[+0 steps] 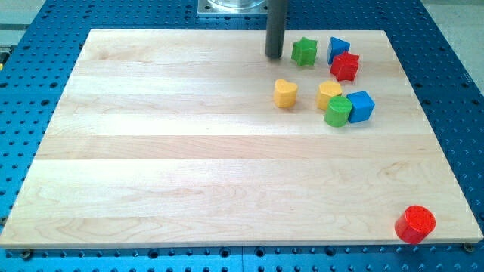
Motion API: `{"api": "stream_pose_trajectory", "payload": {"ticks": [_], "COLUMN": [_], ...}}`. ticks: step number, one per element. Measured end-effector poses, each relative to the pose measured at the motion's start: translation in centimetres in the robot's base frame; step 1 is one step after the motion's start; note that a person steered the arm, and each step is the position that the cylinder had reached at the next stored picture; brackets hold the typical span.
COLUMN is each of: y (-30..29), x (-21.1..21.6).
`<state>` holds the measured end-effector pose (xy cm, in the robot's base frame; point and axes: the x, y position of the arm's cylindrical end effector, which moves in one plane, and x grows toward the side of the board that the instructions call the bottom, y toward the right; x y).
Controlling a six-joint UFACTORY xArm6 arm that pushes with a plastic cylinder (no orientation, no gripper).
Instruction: Push the cube above the red circle
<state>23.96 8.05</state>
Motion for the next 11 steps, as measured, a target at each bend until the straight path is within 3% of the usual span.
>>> {"api": "stream_pose_trajectory", "payload": {"ticks": [1,2,3,5,6,7,9,10,11], "y": [1.9,2.1,2.0,6.1,10.3,9.5,15.1,15.0,15.6], "x": [0.3,8.9,13.7,10.6,14.9,19.7,18.5,23.1,25.0]}}
